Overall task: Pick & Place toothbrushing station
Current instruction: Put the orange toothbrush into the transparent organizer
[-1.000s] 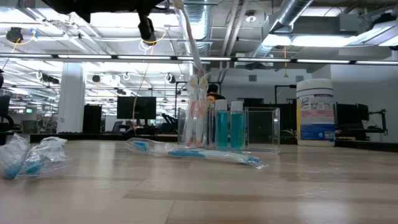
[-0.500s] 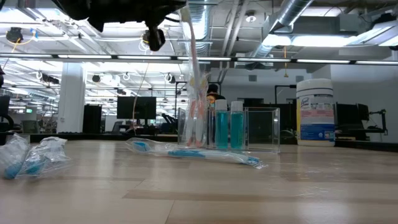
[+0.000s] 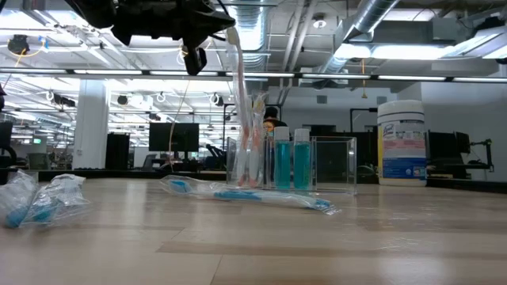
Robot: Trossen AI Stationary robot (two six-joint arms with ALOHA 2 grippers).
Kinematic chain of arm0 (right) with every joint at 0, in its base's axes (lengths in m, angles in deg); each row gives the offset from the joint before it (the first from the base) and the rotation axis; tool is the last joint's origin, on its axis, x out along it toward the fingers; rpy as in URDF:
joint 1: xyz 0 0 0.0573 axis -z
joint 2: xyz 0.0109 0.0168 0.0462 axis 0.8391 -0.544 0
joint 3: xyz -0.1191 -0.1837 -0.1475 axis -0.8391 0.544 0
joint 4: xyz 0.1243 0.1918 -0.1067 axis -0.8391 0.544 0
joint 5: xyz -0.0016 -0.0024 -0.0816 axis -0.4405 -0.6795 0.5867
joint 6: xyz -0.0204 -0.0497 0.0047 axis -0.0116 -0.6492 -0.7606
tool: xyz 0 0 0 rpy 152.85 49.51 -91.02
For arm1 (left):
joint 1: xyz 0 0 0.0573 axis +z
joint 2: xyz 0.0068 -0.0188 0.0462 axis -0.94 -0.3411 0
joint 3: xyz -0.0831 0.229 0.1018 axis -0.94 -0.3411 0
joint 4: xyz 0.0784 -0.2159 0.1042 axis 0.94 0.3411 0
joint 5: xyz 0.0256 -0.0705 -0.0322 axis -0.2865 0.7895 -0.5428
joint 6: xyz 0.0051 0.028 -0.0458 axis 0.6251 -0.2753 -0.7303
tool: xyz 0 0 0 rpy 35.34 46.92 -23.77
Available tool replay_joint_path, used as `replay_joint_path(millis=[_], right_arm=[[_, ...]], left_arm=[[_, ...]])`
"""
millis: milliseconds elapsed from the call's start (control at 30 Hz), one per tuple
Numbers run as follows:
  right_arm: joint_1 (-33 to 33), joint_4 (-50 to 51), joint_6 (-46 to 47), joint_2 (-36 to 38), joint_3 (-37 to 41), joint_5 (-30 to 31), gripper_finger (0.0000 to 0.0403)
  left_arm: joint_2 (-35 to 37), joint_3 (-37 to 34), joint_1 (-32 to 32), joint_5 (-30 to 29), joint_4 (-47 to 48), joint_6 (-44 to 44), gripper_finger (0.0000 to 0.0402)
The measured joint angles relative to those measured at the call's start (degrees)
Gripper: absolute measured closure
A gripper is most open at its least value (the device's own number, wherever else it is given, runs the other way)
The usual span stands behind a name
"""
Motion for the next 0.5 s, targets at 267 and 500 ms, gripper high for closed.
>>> replay_joint_path(millis=[267,500], right_arm=[[0.0,0.0,-0.02,0.0,0.0,-0.2,0.0285],[0.0,0.0,-0.02,0.0,0.0,-0.2,0.0285]], left_arm=[[0.05,0.0,0.47,1.3,-0.21,-0.95,0.0401],[0.07,0.0,1.24,1.56,-0.59,-1.53,0.0401]])
